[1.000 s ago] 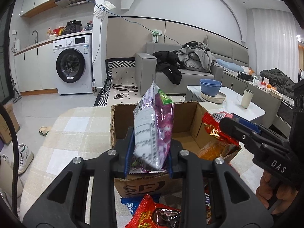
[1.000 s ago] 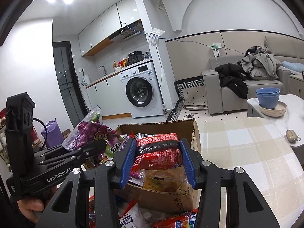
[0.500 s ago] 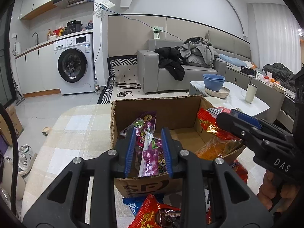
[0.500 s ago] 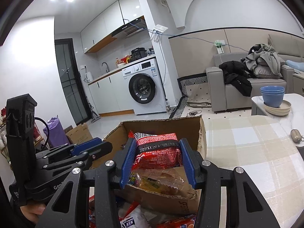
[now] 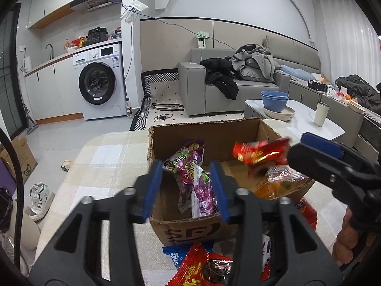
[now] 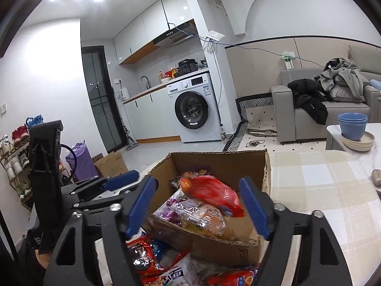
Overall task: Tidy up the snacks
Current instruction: 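Open both grippers to drop the bags into the box, then move both grippers back toward the snack bags beside the box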
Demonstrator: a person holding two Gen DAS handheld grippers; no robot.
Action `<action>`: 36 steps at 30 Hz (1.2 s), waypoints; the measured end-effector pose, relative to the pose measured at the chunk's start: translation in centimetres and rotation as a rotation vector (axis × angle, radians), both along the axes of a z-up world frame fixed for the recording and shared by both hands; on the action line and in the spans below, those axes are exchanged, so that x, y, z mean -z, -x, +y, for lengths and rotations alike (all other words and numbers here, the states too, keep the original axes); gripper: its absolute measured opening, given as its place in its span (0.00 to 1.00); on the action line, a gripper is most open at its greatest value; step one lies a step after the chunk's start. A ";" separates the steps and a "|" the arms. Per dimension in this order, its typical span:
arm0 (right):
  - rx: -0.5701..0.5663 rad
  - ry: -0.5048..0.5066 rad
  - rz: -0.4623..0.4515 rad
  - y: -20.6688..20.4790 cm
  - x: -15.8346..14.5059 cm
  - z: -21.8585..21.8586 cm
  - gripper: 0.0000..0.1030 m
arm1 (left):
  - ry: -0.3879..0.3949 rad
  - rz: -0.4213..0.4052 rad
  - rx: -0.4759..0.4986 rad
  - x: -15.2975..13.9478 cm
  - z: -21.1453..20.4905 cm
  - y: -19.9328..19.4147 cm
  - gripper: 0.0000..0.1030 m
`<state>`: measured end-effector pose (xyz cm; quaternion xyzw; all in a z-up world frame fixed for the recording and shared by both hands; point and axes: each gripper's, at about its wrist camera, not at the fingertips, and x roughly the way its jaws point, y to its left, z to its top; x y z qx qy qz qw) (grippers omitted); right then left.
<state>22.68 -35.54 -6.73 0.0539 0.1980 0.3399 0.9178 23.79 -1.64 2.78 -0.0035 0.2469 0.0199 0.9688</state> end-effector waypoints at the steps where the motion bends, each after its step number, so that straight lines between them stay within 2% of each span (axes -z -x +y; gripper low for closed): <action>1: 0.006 0.013 -0.002 0.1 0.0 0.0 0.85 | -0.003 0.004 -0.006 0.0 0.0 0.0 0.62; 2: 0.012 0.023 -0.004 0.2 0.0 0.0 0.87 | -0.006 0.004 -0.013 0.0 0.0 0.1 0.75; 3: 0.017 0.027 -0.004 0.2 0.0 0.0 0.88 | -0.010 0.000 -0.019 -0.1 0.1 0.3 0.79; 5: 0.024 0.033 -0.001 0.3 0.0 -0.2 0.93 | -0.017 0.003 -0.021 -0.4 0.2 0.6 0.79; 10: 0.044 0.054 0.010 0.5 0.0 -0.5 0.98 | -0.021 0.043 -0.028 -0.5 0.1 1.1 0.83; 11: 0.048 0.055 0.011 0.6 0.0 -0.7 0.99 | -0.019 0.055 -0.028 -0.6 0.1 1.2 0.88; 12: 0.055 0.056 0.010 0.7 0.0 -0.9 0.99 | -0.015 0.062 -0.028 -0.6 0.2 1.4 0.97; 13: 0.062 0.058 0.009 0.7 -0.1 -1.1 0.99 | -0.015 0.065 -0.034 -0.6 0.2 1.6 0.99; 20: 0.093 0.079 0.030 1.2 -0.3 -2.5 0.99 | -0.038 0.113 -0.050 -0.9 0.3 3.5 0.99; 26: 0.096 0.141 0.049 2.1 0.0 -2.9 0.99 | -0.070 0.166 -0.062 -0.5 0.0 4.9 0.99; 36: 0.087 0.177 0.090 3.6 0.3 -4.0 0.99 | -0.070 0.237 -0.062 0.6 0.6 7.1 0.99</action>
